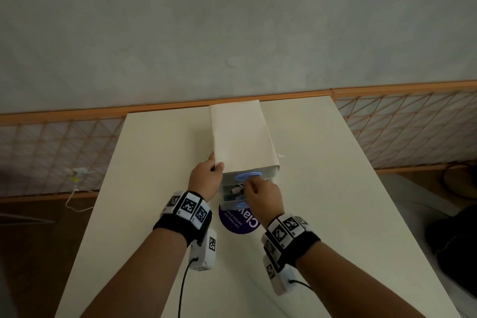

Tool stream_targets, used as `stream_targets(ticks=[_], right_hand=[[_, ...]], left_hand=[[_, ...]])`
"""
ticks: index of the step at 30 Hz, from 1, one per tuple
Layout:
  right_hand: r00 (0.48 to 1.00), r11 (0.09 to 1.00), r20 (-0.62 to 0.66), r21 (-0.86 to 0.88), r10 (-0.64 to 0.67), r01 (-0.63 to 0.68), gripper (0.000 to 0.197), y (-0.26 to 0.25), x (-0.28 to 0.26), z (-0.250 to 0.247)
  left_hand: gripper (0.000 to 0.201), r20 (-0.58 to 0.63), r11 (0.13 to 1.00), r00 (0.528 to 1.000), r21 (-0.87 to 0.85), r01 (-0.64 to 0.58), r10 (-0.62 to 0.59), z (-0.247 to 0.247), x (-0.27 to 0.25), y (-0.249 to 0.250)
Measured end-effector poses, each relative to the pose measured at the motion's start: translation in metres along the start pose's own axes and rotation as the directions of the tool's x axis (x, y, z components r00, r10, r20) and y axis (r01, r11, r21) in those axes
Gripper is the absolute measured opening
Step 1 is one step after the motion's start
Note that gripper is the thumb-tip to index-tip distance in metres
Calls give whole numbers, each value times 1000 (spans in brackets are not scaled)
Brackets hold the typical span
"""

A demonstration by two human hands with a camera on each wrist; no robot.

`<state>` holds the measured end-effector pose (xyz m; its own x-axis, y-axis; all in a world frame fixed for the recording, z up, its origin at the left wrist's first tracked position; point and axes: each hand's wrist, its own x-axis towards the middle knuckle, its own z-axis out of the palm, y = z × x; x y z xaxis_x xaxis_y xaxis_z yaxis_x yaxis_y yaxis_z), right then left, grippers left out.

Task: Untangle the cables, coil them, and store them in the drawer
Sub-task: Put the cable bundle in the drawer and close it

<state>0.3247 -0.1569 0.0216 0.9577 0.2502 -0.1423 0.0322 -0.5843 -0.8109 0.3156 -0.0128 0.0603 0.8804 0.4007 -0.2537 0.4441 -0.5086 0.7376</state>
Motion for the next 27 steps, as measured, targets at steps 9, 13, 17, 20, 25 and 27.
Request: stream_targets(ticks=[9, 13, 17, 20, 25, 27], right_hand=[[911, 717, 317, -567, -265, 406, 34, 15, 16, 3], [845, 643, 397, -552, -357, 531, 51, 29, 9, 0], [779, 510, 379, -598, -499, 618, 48, 43, 13, -6], [783, 513, 311, -616, -539, 598, 49, 45, 5, -5], [843, 645, 185, -569, -504, 511, 56, 47, 9, 8], [852, 689, 155, -525, -500, 500, 56, 49, 9, 11]], left_hand=[[46, -11, 1000, 1000, -2, -9, 9, 1, 0, -1], [49, -12, 1000, 1000, -1, -11, 11, 3, 2, -3], [42, -3, 1000, 1000, -5, -29, 29, 1, 3, -3], [40, 4, 1000, 1000, -10, -26, 26, 1, 5, -4], [34, 16, 999, 999, 16, -39, 38, 1, 7, -8], [34, 11, 999, 999, 12, -38, 38, 0, 7, -7]])
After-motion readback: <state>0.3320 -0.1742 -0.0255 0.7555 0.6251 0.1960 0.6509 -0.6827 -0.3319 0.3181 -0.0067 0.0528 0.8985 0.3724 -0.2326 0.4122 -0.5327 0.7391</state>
